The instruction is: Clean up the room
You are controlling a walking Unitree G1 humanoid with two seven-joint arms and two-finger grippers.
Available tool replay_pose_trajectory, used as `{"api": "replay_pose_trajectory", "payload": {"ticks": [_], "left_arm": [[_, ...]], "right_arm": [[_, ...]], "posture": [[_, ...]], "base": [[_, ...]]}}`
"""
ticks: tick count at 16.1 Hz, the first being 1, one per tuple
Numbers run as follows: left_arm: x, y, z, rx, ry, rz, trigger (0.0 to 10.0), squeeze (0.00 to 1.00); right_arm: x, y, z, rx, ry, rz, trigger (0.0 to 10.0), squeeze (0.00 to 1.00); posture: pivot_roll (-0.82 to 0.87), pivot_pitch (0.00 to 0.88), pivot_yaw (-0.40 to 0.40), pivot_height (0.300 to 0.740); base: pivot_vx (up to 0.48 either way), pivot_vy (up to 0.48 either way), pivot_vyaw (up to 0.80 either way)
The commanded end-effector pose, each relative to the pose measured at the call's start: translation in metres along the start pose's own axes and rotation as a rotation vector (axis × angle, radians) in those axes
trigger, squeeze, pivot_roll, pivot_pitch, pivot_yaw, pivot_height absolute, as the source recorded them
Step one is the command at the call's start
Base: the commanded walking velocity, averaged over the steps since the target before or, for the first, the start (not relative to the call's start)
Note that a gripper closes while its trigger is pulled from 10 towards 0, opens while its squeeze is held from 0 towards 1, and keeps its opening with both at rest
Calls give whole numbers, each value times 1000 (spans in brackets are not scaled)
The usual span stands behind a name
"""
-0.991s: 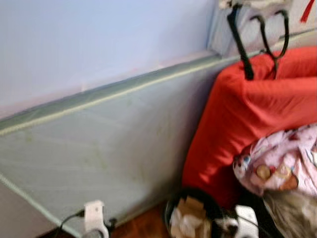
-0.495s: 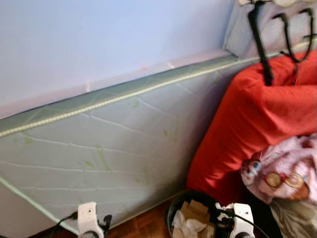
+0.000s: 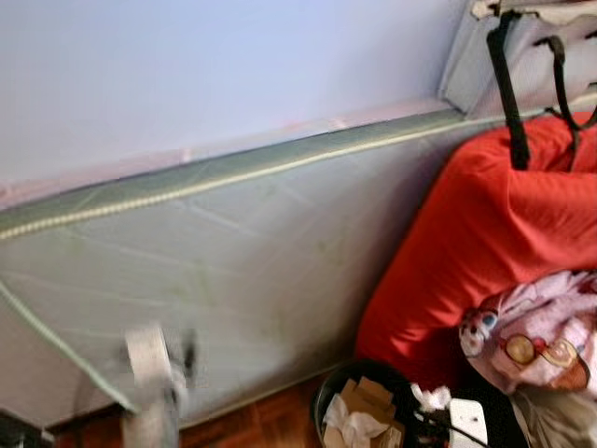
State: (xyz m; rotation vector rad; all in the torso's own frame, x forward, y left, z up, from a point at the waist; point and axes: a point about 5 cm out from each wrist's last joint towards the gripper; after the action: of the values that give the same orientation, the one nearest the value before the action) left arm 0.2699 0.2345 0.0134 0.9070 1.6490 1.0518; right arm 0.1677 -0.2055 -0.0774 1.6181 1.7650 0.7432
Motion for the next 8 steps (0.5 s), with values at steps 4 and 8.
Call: {"api": "replay_pose_trajectory", "payload": {"ticks": [4,8], "left_arm": [[2,-3,-11,-26,-43,13,10000,0],[-3,0,-17,-59,-82,35,10000,0]], "right_arm": [[14,129,28,-486,11,-48,10000,0],[7,127,22,-532,-33,-44,10000,0]], "posture": [[30,0,-36,740],[21,0,-39,740]], "base": [[0,0,0],[0,0,0]]}}
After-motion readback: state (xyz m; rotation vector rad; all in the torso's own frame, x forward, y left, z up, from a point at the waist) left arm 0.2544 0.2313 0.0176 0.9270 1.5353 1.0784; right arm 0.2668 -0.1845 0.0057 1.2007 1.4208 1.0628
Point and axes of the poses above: a point about 5 cm out from each wrist's last joint towards the gripper, its own z axis pointing out of the wrist towards the gripper, its own y axis along the axis of the wrist's last joint, x = y × z, and after that the axes turned 13 degrees about -z, right-handed
